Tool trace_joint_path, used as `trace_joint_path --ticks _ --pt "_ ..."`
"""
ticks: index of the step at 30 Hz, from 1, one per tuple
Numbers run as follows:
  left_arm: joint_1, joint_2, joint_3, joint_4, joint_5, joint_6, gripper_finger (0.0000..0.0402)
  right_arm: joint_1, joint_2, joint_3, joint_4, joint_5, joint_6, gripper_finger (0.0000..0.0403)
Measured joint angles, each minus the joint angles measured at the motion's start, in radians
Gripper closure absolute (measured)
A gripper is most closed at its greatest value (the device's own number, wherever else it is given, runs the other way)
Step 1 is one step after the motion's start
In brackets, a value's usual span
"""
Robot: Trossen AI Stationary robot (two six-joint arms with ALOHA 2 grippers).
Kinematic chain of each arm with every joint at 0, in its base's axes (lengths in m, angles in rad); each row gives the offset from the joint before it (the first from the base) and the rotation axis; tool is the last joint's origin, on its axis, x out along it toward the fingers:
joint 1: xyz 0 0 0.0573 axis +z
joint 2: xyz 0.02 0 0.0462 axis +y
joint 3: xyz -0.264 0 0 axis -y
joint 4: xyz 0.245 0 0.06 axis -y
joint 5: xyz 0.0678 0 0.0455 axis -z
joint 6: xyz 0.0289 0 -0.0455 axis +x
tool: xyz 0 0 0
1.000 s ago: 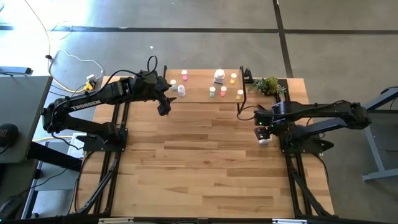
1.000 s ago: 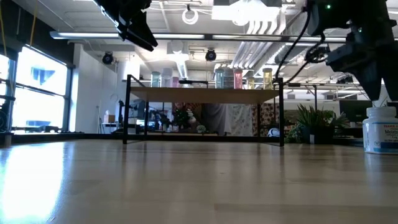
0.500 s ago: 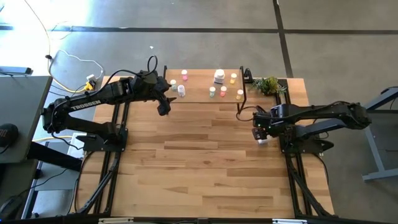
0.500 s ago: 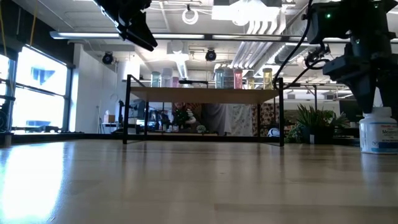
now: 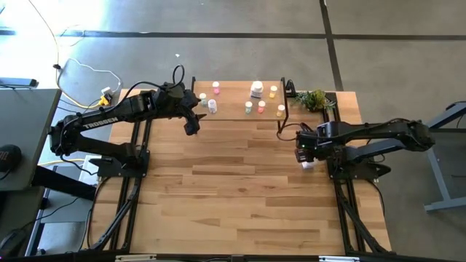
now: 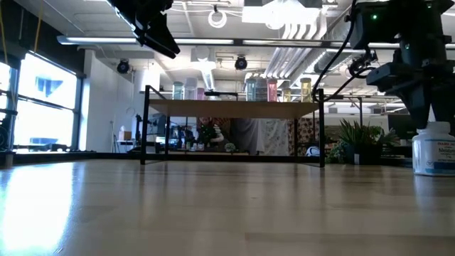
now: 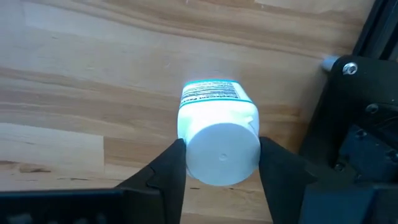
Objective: Pick and place medicine bottles onto shelf by color
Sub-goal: Put the white pill bottle on the shelf
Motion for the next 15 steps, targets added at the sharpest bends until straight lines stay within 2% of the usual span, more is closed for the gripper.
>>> trace_joint_path --ticks 6,15 --pt "0.0 0.0 0.0 0.0 0.0 0.0 0.0117 0.0 0.001 0.008 0.09 -0.043 -0.015 0.0252" --pt "0.0 0.0 0.0 -0.001 0.001 -0.008 0.0117 0.0 0.001 0.092 0.46 -0.045 -0.06 0.0252"
